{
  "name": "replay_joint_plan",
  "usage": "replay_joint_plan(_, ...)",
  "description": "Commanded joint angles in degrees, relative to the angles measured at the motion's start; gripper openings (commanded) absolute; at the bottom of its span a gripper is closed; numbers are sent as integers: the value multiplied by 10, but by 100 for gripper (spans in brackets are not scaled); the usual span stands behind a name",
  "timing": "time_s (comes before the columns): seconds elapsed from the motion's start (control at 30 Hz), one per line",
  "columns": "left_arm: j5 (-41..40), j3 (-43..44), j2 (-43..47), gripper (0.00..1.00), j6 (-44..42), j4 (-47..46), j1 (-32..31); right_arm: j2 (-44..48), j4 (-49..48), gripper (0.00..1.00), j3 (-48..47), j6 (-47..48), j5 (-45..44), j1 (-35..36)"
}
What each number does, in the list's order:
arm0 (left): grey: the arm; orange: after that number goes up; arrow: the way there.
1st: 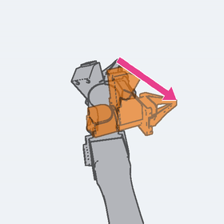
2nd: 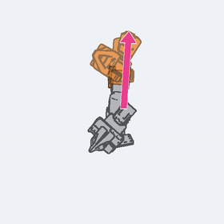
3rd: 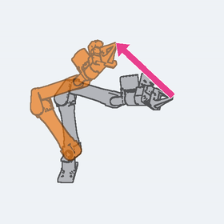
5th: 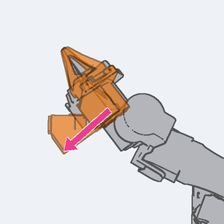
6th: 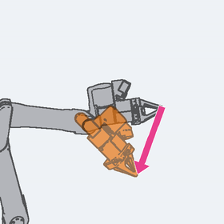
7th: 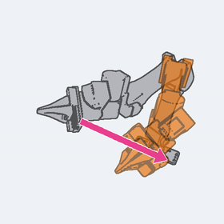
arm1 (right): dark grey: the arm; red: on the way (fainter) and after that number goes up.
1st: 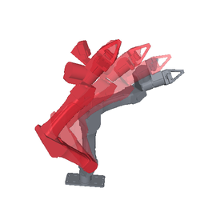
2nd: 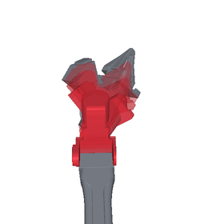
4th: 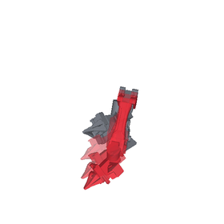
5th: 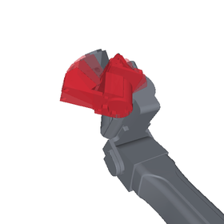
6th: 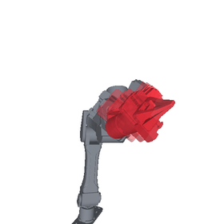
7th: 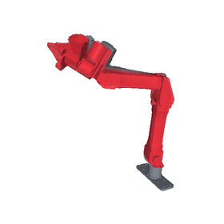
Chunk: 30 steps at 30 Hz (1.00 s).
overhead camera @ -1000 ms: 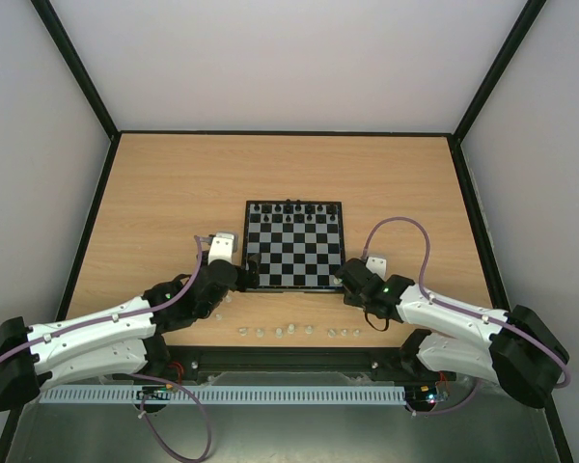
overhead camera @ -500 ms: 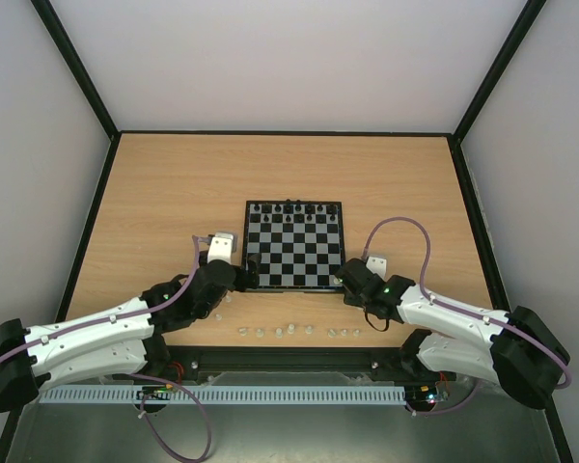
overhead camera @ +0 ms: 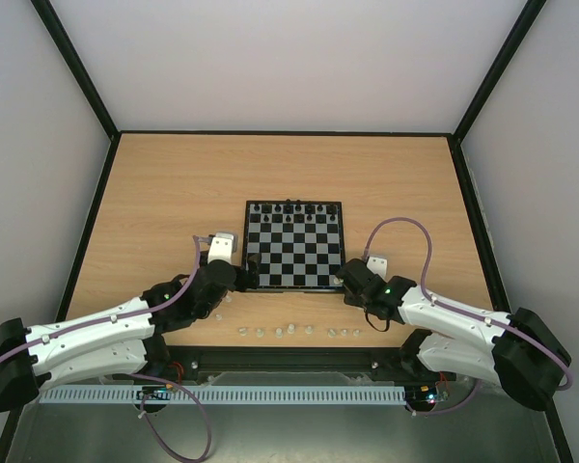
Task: Set up the chess pieces on the board
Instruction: Pick up the chess piece at the center of the board.
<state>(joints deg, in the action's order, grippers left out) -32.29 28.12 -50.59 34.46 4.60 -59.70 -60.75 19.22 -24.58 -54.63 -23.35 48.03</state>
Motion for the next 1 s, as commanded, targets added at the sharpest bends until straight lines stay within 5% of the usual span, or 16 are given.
replay_joint_plan(0.0, -5, -4, 2, 99, -3, -6, 1, 4, 8, 23, 8, -6, -12, 3)
replay_joint_plan(0.97, 3, -5, 15, 99, -2, -5, 1, -9, 12, 9, 4, -12, -21, 3)
